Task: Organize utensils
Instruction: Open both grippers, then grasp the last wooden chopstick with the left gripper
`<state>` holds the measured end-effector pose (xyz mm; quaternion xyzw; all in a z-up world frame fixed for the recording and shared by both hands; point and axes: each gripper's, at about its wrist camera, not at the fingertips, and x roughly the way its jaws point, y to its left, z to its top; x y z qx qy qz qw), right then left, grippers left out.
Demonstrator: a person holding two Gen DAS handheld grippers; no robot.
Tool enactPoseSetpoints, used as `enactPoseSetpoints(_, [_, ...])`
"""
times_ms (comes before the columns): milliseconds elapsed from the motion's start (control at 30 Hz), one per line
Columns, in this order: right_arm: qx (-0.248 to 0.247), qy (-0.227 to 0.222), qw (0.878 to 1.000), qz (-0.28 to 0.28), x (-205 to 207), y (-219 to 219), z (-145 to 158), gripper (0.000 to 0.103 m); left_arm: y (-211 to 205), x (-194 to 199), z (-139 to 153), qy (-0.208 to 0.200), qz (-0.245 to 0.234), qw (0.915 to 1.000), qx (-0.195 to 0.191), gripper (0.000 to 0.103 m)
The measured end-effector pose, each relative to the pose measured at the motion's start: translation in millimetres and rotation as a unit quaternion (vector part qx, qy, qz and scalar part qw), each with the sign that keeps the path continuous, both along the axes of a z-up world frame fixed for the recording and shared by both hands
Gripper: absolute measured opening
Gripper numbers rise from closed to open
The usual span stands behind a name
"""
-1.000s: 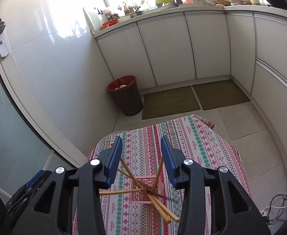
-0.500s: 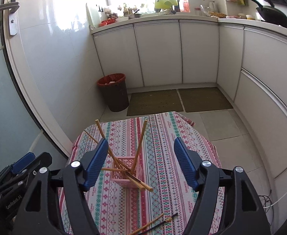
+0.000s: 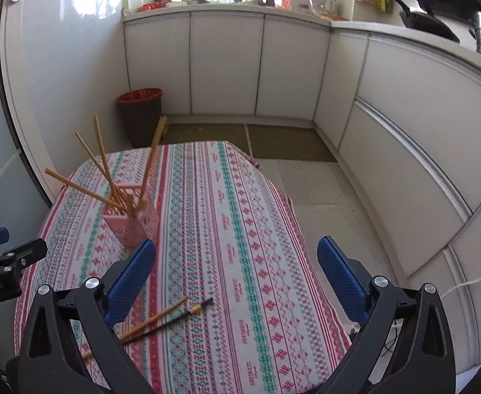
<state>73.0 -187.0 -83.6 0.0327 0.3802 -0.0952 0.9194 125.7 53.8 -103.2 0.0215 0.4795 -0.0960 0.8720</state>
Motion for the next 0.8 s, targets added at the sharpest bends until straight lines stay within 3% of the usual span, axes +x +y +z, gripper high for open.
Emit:
enactPoseSetpoints(200, [0.121,0.068,0.988,-0.067,-27,-57,-47,0.096,-56,16,-76,0.103,-0.066,0.9913,0.048,0.093])
enactPoseSetpoints(333, [0.151,0.069,0.982,-0.092,-33,-76,-51,0.096,-87,28,-108,0.156,-0.080,0.9830,0.055,0.083])
enactPoseSetpoints(500, [0.170,0.067,0.979,-0.094,-33,-83,-50,0.096,-106,41,-124,0.165,-0.075,0.9814,0.064,0.069])
enactPoseSetpoints(800, [0.183,0.081,0.975,-0.092,-32,-82,-57,0.096,-113,52,-137,0.181,-0.076,0.9786,0.062,0.063])
